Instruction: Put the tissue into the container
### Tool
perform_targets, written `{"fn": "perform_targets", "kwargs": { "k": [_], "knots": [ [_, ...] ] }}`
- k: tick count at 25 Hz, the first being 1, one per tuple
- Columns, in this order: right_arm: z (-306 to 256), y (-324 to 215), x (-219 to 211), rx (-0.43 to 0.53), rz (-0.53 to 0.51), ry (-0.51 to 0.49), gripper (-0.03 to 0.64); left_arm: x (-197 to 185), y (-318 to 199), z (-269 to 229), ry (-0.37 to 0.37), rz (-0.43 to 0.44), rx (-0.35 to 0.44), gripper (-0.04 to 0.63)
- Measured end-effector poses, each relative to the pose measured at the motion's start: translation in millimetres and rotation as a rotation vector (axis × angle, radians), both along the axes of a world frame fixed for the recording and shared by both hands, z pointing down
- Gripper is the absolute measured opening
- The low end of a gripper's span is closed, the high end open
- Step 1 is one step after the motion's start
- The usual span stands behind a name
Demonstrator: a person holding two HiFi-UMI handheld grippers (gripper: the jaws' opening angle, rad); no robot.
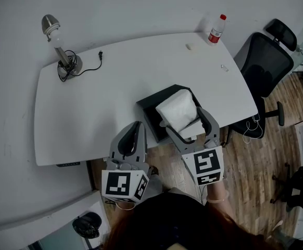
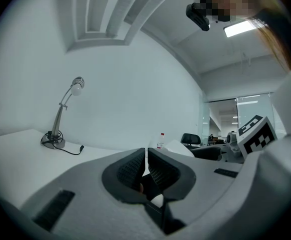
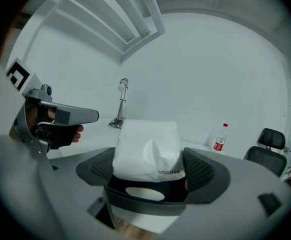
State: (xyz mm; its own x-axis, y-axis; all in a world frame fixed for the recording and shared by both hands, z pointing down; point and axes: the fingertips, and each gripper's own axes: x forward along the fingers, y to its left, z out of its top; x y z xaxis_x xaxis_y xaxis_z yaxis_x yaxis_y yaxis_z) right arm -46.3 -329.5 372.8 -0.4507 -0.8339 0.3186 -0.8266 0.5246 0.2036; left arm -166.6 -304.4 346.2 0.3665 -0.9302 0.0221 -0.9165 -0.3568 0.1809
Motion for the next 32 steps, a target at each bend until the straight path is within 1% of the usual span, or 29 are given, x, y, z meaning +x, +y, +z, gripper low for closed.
{"fn": "perform_targets", "kwargs": {
  "k": [9,19,32],
  "knots": [
    [26,-10,-2,-0.076,0.023,0.032,0.420,-8,-7,17,0.026,0.002,-0.032,0.038],
    [47,-18,-2,-0.148,0.058,0.062,0.420,-15,-16,22,0.025,-0.001,-0.056,0.038],
    [65,-24,3,-0.235,0.083,0.089,0.420,-12,-23,32,0.035,0.007,-0.082,0.038]
  ]
}}
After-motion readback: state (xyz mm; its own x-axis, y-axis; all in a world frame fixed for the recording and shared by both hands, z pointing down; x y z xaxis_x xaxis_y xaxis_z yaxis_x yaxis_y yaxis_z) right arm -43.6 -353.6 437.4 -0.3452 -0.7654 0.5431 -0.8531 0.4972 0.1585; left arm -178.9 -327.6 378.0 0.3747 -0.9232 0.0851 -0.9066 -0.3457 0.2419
